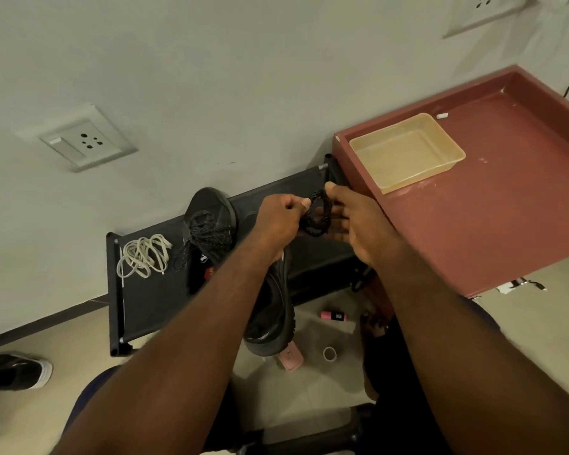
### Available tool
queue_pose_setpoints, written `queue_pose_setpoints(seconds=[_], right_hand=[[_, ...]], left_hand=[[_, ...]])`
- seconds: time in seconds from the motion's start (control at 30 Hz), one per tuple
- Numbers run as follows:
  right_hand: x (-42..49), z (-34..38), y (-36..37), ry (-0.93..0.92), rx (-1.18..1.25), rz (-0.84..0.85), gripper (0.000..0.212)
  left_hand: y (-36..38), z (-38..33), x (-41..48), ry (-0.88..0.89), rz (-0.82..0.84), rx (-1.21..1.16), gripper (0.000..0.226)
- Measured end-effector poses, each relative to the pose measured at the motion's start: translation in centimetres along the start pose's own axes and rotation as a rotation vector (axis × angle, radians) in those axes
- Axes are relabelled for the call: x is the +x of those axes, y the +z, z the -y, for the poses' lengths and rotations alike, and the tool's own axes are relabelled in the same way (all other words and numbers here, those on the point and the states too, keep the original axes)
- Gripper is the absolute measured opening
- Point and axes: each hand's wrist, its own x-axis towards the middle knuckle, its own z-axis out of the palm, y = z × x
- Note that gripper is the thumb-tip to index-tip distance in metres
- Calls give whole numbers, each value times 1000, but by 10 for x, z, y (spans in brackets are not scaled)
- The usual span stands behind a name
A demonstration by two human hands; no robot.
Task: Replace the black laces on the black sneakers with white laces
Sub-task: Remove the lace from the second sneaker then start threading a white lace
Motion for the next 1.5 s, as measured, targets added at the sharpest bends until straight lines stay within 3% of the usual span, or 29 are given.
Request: queue_pose_setpoints(seconds=[0.27, 0.47, 0.6, 0.73, 0.87, 1.0, 1.2, 1.33, 1.5], right_hand=[[38, -14, 4, -134, -408, -138, 43], [91, -24, 6, -212, -603, -255, 35], [108, -30, 4, -203, -787, -232, 36], [105, -37, 11, -210, -883, -203, 34], [88, -30, 19, -182, -876, -220, 40], [57, -23, 29, -261, -888, -207, 36], [-32, -23, 64, -151, -935, 158, 37], [-68, -53, 84, -31, -1090, 107, 61], [-70, -72, 91, -15, -1063, 25, 45]], left_hand=[[12, 25, 36, -47, -102, 179, 21], [18, 31, 80, -134, -158, 166, 22], [16, 34, 100, -211, -54, 315, 23], [10, 38, 100, -164, 81, 407, 28], [-4, 32, 83, -95, 24, 484, 21], [-34, 20, 46, 7, 16, 502, 30], [-76, 16, -41, 146, -83, 517, 16], [-100, 28, -92, 191, -285, 479, 32], [-118, 71, -127, 183, -302, 662, 37]])
